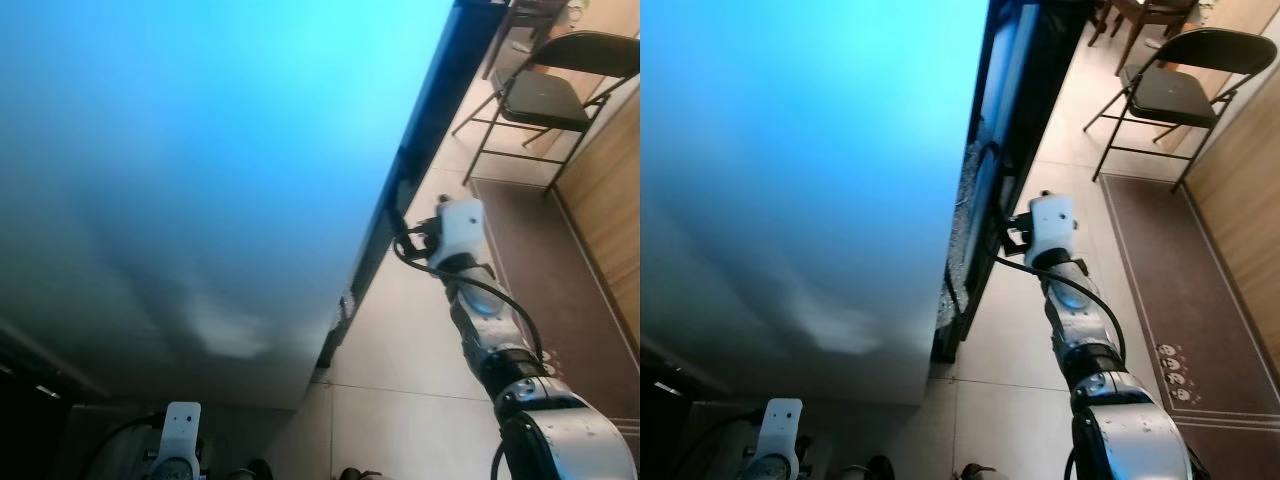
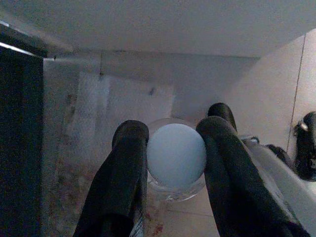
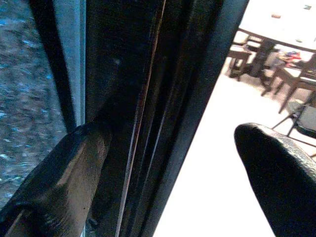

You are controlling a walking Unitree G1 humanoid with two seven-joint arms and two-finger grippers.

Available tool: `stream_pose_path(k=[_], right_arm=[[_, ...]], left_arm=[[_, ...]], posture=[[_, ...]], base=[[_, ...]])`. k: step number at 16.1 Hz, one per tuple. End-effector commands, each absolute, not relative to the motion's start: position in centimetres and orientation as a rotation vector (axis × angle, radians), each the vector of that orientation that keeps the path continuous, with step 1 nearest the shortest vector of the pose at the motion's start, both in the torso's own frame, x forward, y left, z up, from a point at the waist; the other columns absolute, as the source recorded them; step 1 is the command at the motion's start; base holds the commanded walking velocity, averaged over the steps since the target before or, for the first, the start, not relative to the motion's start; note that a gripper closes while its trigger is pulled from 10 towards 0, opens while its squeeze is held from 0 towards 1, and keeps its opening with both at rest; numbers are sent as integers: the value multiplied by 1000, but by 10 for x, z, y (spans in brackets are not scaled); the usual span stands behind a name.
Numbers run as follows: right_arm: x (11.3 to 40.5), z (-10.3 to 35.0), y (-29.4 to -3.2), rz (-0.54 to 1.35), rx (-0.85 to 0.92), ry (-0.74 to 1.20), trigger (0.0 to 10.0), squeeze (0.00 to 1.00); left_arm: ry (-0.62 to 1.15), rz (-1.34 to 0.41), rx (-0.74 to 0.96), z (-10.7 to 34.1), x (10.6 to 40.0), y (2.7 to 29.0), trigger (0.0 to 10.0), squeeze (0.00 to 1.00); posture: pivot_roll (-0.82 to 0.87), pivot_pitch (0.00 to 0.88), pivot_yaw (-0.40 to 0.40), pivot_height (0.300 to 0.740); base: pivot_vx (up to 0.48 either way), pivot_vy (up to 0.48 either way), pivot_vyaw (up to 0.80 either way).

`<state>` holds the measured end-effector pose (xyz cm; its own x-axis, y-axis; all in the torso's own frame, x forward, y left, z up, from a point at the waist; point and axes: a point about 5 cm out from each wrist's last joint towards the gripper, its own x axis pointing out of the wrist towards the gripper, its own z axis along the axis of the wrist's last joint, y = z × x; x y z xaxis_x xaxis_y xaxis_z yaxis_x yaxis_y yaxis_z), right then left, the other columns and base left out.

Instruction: Restocking fridge

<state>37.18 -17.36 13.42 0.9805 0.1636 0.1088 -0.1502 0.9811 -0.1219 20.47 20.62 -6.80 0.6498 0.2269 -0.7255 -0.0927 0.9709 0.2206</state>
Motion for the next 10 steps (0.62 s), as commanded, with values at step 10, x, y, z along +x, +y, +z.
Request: stream_pose_path(k=[10], right_arm=[[340,98,-243,-213,-92,-26,10000,0]], left_arm=[[949,168,174,-81,179,216,10000,0]], posture=[[-121,171,-85,740]], base=[[0,0,0]])
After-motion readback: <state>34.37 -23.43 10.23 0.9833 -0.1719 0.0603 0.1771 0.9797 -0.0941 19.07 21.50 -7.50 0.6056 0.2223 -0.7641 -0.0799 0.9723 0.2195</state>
